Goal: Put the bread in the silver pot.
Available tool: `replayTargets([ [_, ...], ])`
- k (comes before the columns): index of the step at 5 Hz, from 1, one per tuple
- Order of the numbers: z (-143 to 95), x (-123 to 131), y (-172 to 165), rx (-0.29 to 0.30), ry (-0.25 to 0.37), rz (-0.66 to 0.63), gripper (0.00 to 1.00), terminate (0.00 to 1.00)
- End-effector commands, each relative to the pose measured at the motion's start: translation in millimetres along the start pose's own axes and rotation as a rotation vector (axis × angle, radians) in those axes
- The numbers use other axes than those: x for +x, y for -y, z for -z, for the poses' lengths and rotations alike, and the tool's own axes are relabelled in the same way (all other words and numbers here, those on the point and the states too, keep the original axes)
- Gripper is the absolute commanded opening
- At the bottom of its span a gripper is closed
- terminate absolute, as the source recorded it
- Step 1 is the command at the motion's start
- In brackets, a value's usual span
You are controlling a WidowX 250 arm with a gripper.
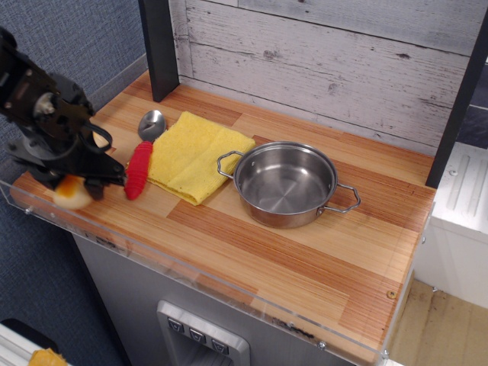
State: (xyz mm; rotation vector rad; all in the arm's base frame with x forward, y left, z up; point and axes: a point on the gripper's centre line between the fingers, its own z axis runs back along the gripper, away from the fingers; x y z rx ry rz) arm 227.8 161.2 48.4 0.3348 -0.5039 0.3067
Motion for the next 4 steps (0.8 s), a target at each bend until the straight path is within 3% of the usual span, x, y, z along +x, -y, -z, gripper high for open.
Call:
replayTargets([
  [1, -96, 50, 18, 0.083, 0.420, -0.021, 0.00, 0.00],
  [2, -115, 69, 34, 0.015, 0.419, 0.013, 0.00, 0.00],
  [4, -82, 53, 100, -0.122, 0.319, 0.158, 0.00, 0.00],
])
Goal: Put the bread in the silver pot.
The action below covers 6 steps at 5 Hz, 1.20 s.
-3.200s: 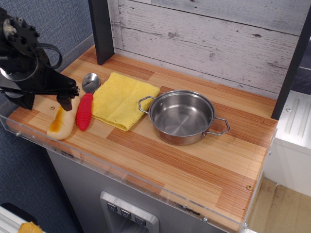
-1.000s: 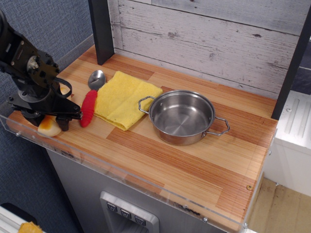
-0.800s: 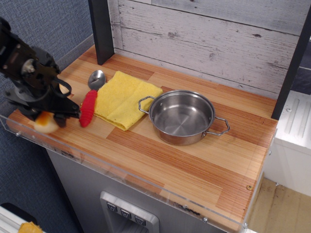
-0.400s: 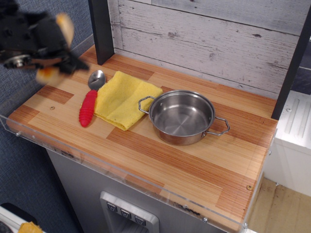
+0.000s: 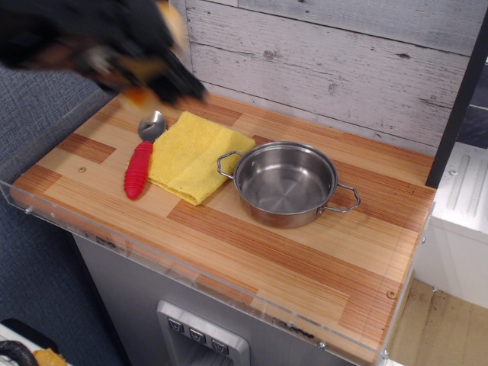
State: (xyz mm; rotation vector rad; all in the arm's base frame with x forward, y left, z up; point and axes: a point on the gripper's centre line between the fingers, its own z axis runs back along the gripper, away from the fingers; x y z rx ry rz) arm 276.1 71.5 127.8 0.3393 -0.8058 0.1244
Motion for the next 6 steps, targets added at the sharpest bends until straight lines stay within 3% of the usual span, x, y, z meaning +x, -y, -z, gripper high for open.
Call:
replayTargets([
  [1, 5, -12, 37, -0.110, -0.017, 0.079, 0.00, 0.00],
  [2, 9, -14, 43, -0.133, -0.023, 0.109, 0.00, 0.00],
  [3, 19, -19, 57, -0.200, -0.032, 0.183, 0.00, 0.00],
  [4, 21, -16, 67, -0.251, -0.006, 0.265, 0.00, 0.00],
  [6, 22, -12, 72, -0.297, 0.037, 0.323, 0.00, 0.00],
])
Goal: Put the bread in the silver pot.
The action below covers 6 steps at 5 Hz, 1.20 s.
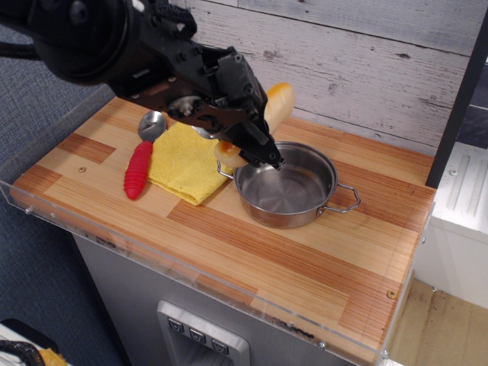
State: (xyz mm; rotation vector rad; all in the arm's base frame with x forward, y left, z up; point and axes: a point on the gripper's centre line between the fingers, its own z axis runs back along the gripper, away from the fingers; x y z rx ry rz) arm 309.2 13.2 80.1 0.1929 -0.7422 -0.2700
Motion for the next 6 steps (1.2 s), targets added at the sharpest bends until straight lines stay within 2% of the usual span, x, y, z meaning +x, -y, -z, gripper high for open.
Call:
replayTargets([
  [1, -4, -1, 10, -0.059, 0.052, 0.069, 0.00, 0.00],
  [2, 9, -3, 22, -0.112, 0.027, 0.155, 0.00, 0.00],
  [3, 15, -7, 27, -0.118, -0.009, 0.171, 0.00, 0.00],
  [5, 14, -8, 24, -0.106, -0.007, 0.168, 0.00, 0.00],
  [6, 12, -7, 21, -0.104, -0.020, 0.152, 1.00, 0.00],
])
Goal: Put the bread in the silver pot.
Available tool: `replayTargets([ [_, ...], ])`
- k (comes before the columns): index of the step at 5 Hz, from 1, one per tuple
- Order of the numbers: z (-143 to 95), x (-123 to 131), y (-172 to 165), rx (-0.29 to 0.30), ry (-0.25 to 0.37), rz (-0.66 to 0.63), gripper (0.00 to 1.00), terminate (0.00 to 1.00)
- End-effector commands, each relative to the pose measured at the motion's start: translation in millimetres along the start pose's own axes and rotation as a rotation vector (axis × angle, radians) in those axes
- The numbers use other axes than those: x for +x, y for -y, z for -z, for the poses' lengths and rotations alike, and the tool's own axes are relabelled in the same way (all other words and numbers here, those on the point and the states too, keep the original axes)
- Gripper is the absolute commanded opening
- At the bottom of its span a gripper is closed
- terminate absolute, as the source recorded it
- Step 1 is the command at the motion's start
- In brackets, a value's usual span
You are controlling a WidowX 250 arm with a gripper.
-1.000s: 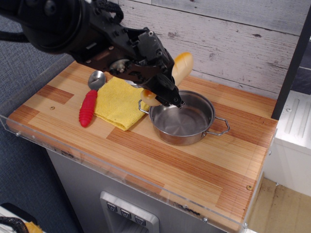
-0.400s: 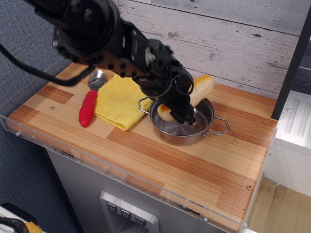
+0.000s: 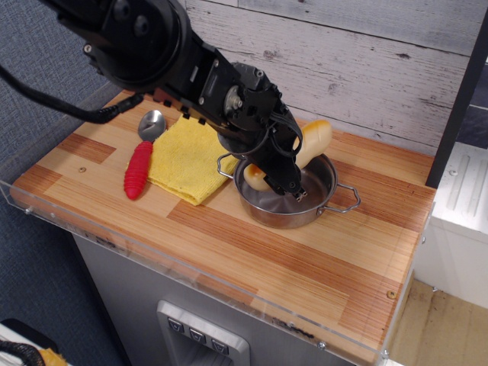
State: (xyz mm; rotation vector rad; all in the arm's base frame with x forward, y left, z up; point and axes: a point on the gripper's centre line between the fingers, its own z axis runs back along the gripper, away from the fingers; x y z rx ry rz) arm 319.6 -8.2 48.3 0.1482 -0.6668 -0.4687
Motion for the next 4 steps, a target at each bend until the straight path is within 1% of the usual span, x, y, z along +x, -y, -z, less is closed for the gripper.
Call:
replayTargets([
  [1, -18, -3, -4, 0.029, 0.016, -0.025, 1.00, 0.00],
  [3, -21, -1, -6, 0.038, 0.012, -0.035, 1.00, 0.00],
  [4, -37, 7, -13, 0.067, 0.066, -0.051, 1.00, 1.00],
])
